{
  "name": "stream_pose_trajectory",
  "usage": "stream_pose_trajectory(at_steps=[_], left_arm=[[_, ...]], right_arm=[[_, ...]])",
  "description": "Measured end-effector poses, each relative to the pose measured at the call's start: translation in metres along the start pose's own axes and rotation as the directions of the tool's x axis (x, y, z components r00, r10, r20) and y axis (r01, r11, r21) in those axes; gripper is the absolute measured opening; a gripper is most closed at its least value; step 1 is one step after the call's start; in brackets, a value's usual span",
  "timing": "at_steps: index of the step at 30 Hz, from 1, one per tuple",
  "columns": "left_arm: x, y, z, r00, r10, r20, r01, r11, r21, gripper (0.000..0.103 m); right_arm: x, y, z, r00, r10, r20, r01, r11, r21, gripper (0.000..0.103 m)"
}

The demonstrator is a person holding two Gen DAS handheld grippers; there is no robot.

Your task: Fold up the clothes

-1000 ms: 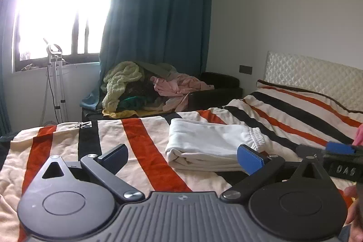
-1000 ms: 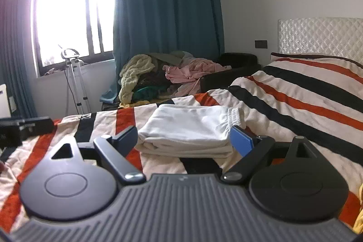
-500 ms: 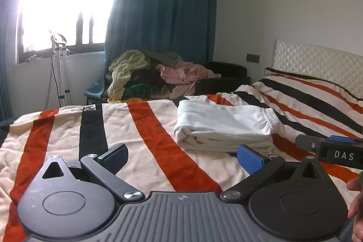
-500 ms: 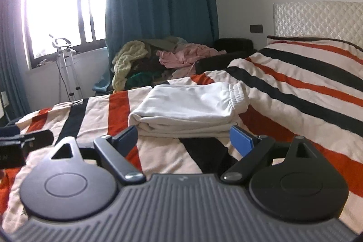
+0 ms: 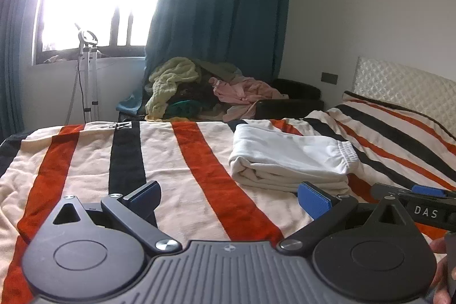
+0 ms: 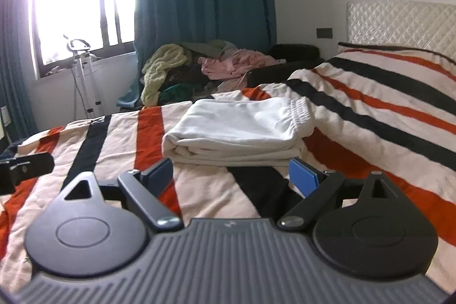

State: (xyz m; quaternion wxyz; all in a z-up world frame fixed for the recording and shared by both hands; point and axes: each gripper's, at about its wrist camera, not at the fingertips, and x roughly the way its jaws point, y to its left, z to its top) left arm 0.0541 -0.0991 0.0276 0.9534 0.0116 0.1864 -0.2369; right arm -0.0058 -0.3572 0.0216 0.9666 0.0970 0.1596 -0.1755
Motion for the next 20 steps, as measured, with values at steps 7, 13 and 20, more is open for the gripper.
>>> stream_pose_trajectory(at_steps=[7,13,20], left_arm=[[0.0053,-0.0007,-0.0055,0.999,0.03,-0.018,-0.03,0.999,0.016,0.103],[0.0017,0.0017,-0.0047,0.999,0.036,-0.007,-0.036,0.999,-0.001,0.103],[-0.002,0.0025,-0.0035,0.999,0.035,-0.001,-0.035,0.999,-0.006,0.103]], right_arm=[[0.003,0.0007,-0.0021,0.999,0.006,-0.031,-0.005,1.0,0.022,0.09],[0.0035,0.0021,-0.003,0.999,0.005,-0.038,-0.004,1.0,0.017,0.09],[0.0061,0.0018,-0.0027,0.999,-0.003,-0.047,0.004,1.0,0.019,0.09]])
